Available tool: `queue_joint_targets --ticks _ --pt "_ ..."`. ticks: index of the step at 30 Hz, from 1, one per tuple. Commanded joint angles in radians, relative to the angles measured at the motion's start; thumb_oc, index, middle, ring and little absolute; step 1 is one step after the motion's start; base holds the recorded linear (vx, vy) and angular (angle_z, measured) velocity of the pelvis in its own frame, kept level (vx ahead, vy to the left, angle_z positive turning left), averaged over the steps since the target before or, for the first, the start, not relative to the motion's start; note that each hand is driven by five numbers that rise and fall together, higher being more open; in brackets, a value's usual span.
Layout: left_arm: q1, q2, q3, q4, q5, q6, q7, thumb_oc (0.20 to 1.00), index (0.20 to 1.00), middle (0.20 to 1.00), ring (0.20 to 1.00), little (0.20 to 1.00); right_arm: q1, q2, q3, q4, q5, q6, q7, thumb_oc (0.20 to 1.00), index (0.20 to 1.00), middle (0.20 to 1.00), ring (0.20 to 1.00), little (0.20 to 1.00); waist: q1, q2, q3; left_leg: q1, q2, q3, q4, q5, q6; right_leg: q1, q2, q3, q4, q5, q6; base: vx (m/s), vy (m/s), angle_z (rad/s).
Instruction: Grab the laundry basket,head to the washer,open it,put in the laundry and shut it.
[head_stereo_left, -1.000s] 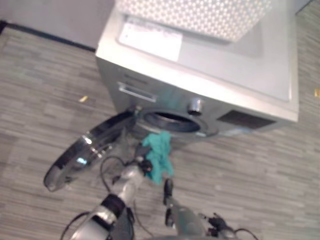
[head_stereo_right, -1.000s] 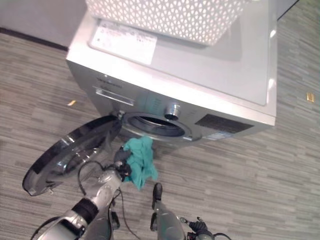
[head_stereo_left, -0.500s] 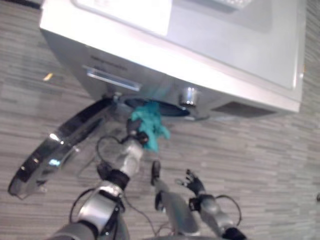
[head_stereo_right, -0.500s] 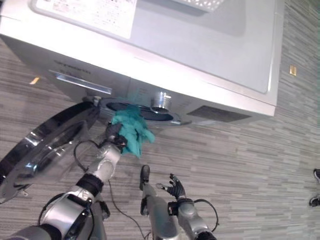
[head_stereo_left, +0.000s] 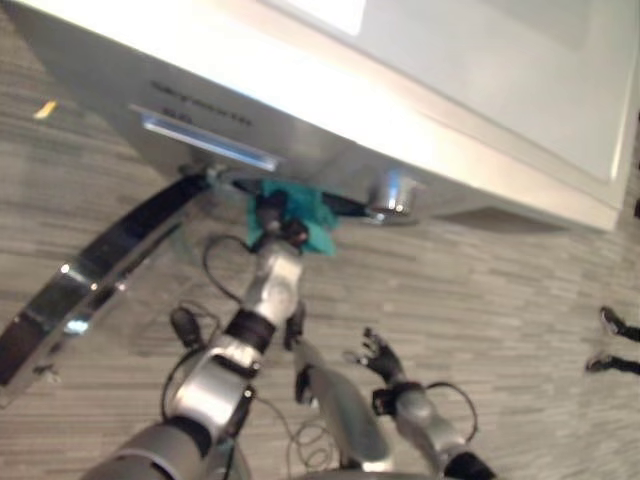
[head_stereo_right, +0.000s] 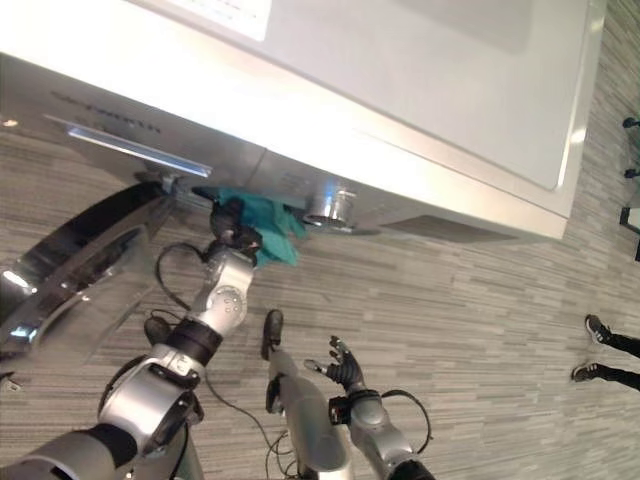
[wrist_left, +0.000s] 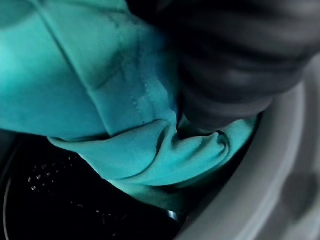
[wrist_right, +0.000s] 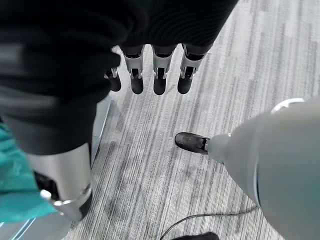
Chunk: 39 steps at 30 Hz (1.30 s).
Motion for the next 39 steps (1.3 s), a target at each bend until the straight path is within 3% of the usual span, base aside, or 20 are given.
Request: queue_joint_targets --ticks 1,11,25,32,39 --pt "-0.098 -0.072 -0.030 -0.005 0.010 -0.050 0.000 0.200 0.200 0.200 0.200 0.200 0.017 -0.021 -0.026 -0.062 0.018 -0.005 -0.013 1.000 1.000 1.000 1.000 1.000 0.009 -0.019 0.015 -0.023 0.010 -0.073 0.032 -0.070 0.006 0.011 0.026 -0.045 -0.002 -0.031 0.029 0.00 0.000 0.00" --pt "-0.210 -0.106 -0.045 0.036 0.015 -0.073 0.061 0.200 0.200 0.200 0.200 0.200 0.012 -0.079 0.014 -0.197 0.071 -0.012 -0.034 1.000 1.000 1.000 1.000 1.000 -0.005 -0.036 0.024 -0.092 -0.002 -0.095 0.071 -0.096 0.016 -0.033 0.031 -0.048 -0.002 -0.026 0.030 0.00 -0.008 0.01" --pt "-0.401 -0.026 0.047 0.050 0.007 -0.144 0.154 0.200 0.200 0.200 0.200 0.200 -0.025 -0.202 0.047 -0.422 0.180 -0.048 -0.062 1.000 1.000 1.000 1.000 1.000 -0.021 -0.095 0.049 -0.241 -0.003 -0.160 0.170 -0.157 0.024 -0.124 0.053 -0.064 -0.002 -0.027 0.027 0.02 -0.046 0.03" --pt "-0.393 -0.033 0.029 -0.005 0.025 -0.158 0.173 0.200 0.200 0.200 0.200 0.200 -0.080 -0.227 0.055 -0.491 0.254 -0.065 -0.102 1.000 1.000 1.000 1.000 1.000 -0.004 -0.082 0.070 -0.328 -0.008 -0.198 0.213 -0.175 0.029 -0.190 0.055 -0.093 0.023 -0.037 0.024 0.02 -0.062 0.12" --pt "-0.339 -0.134 -0.055 -0.055 -0.007 -0.161 0.168 0.200 0.200 0.200 0.200 0.200 -0.204 -0.259 0.087 -0.569 0.383 -0.101 -0.182 1.000 1.000 1.000 1.000 1.000 0.026 -0.052 0.071 -0.395 -0.006 -0.222 0.246 -0.184 0.031 -0.279 0.056 -0.121 0.105 -0.081 0.012 0.01 -0.050 0.10"
